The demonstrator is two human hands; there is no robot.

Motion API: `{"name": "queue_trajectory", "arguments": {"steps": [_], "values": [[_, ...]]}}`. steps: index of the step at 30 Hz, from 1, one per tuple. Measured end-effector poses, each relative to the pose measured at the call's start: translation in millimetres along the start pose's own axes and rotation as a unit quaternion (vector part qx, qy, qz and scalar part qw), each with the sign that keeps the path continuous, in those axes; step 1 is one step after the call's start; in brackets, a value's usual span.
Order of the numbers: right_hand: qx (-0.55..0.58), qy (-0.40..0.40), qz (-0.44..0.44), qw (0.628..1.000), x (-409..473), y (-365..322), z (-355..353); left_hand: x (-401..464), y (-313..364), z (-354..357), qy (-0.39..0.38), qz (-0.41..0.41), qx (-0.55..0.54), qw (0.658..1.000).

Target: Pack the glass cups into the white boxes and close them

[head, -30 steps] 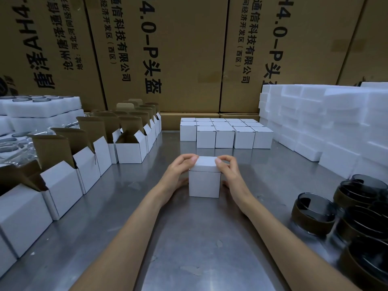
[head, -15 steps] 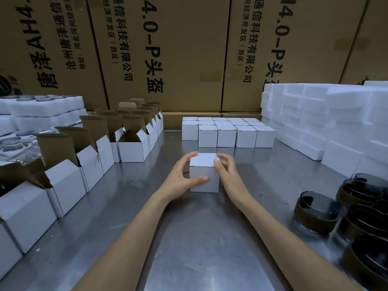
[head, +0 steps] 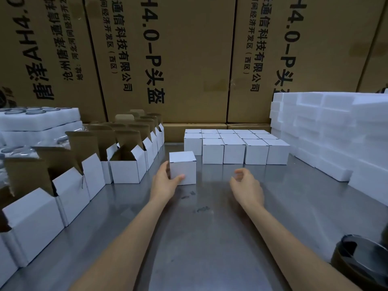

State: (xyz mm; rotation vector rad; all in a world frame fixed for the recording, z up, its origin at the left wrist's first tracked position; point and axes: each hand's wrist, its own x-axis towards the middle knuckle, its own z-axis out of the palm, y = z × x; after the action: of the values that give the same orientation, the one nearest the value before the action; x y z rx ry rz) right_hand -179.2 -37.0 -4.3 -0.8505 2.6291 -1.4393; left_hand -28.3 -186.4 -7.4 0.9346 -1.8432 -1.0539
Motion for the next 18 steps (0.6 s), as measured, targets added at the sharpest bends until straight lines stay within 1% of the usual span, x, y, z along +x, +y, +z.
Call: {"name": "queue_trajectory", "arguments": {"steps": [3, 5, 8, 10, 15, 18], "values": [[-0.015, 0.046, 0.017, 0.999, 28, 3, 6, 28, -6, 7, 0.009, 0.002, 0.044, 0.999], [0.004, 0.075, 0.03, 0.997, 46, 5, 8, 45, -9, 11, 0.02, -0.003, 0.058, 0.998], [0.021, 0.094, 0.045, 0.994, 69, 8, 11, 68, -13, 19, 0.033, -0.005, 0.087, 0.996], [-0.011, 0.082, 0.027, 0.996, 78, 9, 15, 80, -13, 24, 0.036, -0.006, 0.101, 0.994], [-0.098, 0.018, -0.071, 0.992, 91, 5, 28, 101, -11, 42, 0.055, -0.019, 0.116, 0.992], [-0.096, 0.013, -0.066, 0.993, 96, 4, 32, 109, -9, 50, 0.049, -0.033, 0.136, 0.989]]}}
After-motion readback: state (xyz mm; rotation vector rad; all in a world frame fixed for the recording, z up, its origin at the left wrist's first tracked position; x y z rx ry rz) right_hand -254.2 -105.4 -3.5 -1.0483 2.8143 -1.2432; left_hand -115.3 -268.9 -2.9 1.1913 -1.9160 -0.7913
